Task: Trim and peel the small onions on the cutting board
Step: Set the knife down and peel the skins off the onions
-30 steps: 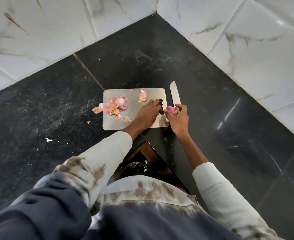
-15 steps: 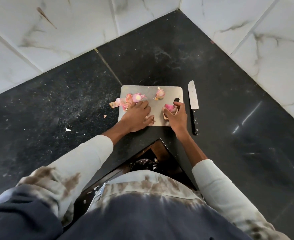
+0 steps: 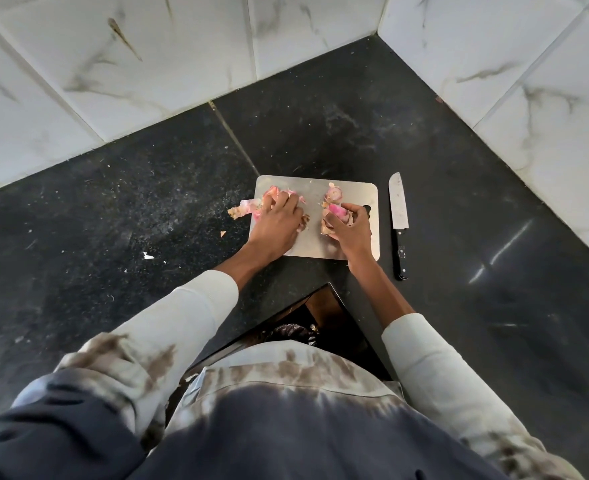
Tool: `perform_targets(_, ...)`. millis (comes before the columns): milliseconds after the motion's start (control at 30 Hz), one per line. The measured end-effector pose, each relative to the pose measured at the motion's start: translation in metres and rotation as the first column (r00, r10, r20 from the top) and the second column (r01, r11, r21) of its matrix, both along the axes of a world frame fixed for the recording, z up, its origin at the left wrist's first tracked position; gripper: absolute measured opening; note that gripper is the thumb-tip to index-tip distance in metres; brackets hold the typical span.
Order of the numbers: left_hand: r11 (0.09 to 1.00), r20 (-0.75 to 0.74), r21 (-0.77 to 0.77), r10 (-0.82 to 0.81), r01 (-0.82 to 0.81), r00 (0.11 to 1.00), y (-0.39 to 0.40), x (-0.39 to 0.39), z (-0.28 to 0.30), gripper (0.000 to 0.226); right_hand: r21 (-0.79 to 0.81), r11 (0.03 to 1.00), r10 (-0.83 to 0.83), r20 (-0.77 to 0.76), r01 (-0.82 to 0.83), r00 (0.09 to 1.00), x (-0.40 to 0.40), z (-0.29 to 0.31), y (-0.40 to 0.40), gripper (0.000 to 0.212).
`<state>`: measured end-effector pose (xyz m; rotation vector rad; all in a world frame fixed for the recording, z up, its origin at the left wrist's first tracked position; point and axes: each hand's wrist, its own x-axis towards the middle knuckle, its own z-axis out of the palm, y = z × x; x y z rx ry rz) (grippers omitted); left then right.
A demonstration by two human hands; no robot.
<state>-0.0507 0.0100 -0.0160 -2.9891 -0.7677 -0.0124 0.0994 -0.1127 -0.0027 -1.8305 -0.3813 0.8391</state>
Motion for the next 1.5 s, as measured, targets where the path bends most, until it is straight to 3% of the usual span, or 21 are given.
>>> perform_targets(67, 0.998, 0.083, -0.068, 0.017, -0.011, 0.996, -0.001, 0.000, -0.002, 0.037, 0.011, 1.000, 0.004, -0.026, -0.004, 1.000, 0.001, -0.002, 0.001, 0.057)
perform_targets(167, 0.912, 0.297, -0.405, 0.205, -0.071, 0.933, -0.007, 0.005, 0.004, 0.027, 0.046, 0.999, 0.011, -0.126, -0.006, 0.992, 0.005, -0.002, 0.003, 0.059)
perform_targets(267, 0.576, 0.338, -0.815, 0.563, -0.064, 0.754, -0.013, 0.019, 0.017, 0.020, 0.070, 0.997, 0.000, -0.172, 0.012, 0.985, 0.010, 0.001, 0.001, 0.058)
perform_targets(333, 0.369, 0.253, -0.929, 0.631, 0.004, 0.734, -0.015, 0.025, 0.027, 0.031, 0.072, 0.997, -0.014, -0.207, 0.029, 0.978, 0.013, 0.002, 0.001, 0.062)
perform_targets(400, 0.340, 0.246, -0.939, 0.562, 0.051, 0.790, -0.018, 0.026, 0.035, 0.047, 0.095, 0.994, -0.021, -0.279, 0.049, 0.960, 0.014, 0.004, 0.001, 0.071)
perform_targets(467, 0.362, 0.253, -0.930, 0.526, 0.055, 0.812, -0.023, 0.026, 0.038, 0.058, 0.129, 0.990, -0.003, -0.335, 0.049, 0.942, 0.015, 0.006, -0.003, 0.084)
perform_targets(533, 0.411, 0.282, -0.910, 0.539, 0.044, 0.794, -0.026, 0.027, 0.035, 0.060, 0.149, 0.988, 0.023, -0.357, 0.032, 0.934, 0.016, 0.008, -0.007, 0.080)
perform_targets(700, 0.493, 0.353, -0.869, 0.549, 0.047, 0.758, -0.023, 0.026, 0.036, 0.045, 0.159, 0.987, 0.036, -0.388, 0.028, 0.921, 0.014, 0.015, -0.009, 0.068)
perform_targets(1033, 0.594, 0.439, -0.802, 0.513, 0.064, 0.737, -0.024, 0.020, 0.041, 0.026, 0.135, 0.990, 0.102, -0.414, -0.050, 0.905, 0.016, 0.013, -0.017, 0.073)
perform_targets(1367, 0.812, 0.505, -0.576, 0.259, 0.098, 0.823, -0.026, 0.019, 0.049, 0.008, 0.095, 0.993, 0.100, -0.452, -0.063, 0.886, 0.014, 0.019, -0.021, 0.036)
perform_targets(1500, 0.832, 0.481, -0.548, 0.225, 0.090, 0.848, -0.027, 0.022, 0.045, 0.006, 0.108, 0.993, 0.084, -0.471, -0.038, 0.878, 0.009, 0.020, -0.019, 0.031)
